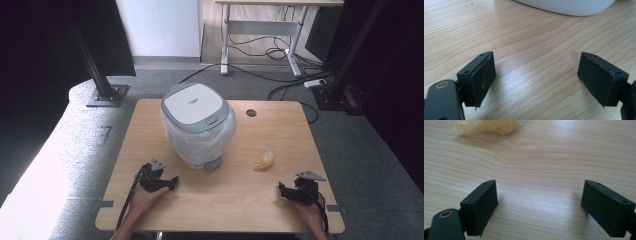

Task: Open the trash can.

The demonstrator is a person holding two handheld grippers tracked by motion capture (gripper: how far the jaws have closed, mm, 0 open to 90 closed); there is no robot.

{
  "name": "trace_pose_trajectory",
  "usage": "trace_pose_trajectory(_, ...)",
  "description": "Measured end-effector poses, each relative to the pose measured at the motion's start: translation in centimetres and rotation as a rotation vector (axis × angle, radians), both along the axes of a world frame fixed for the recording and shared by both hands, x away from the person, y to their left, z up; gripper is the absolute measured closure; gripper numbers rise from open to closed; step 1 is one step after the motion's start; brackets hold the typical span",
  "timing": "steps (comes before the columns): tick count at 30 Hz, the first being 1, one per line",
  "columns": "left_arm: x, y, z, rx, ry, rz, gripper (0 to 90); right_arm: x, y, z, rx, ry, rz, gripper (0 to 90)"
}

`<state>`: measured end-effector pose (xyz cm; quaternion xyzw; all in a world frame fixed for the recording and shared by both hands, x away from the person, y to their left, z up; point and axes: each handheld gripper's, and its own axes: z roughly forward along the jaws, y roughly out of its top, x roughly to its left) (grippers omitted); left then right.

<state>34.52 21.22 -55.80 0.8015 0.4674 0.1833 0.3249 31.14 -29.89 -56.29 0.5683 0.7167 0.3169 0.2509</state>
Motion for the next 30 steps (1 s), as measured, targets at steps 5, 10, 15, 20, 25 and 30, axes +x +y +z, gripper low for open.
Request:
trace_pose_trajectory(5, -0.1, 0.1, 0.0, -0.002, -0.002, 0.009, 16.7, 0.0, 0.0, 0.0, 0.0, 0.0, -0.001, 13.0)
trace_pose_trajectory(10, -0.1, 0.7, 0.1, -0.01, -0.013, 0.034, 25.6, 0.0, 0.0, 0.0, 0.0, 0.0, -0.001, 13.1)
trace_pose_trajectory(15, 0.0, 1.5, 0.6, -0.038, -0.011, 0.06, 42.0, 0.0, 0.0, 0.0, 0.0, 0.0, -0.001, 13.1)
trace_pose_trajectory(20, -0.5, 2.6, 2.4, -0.087, -0.073, 0.05, 63.1, 0.0, 0.0, 0.0, 0.0, 0.0, -0.001, 13.1)
trace_pose_trajectory(25, -0.6, 3.3, 4.2, -0.166, -0.094, 0.0, 80.3, 0.0, 0.0, 0.0, 0.0, 0.0, -0.001, 13.1)
trace_pose_trajectory(30, -0.8, 3.7, 6.1, -0.23, -0.103, -0.026, 88.2, 0.0, 0.0, 0.0, 0.0, 0.0, -0.001, 13.2)
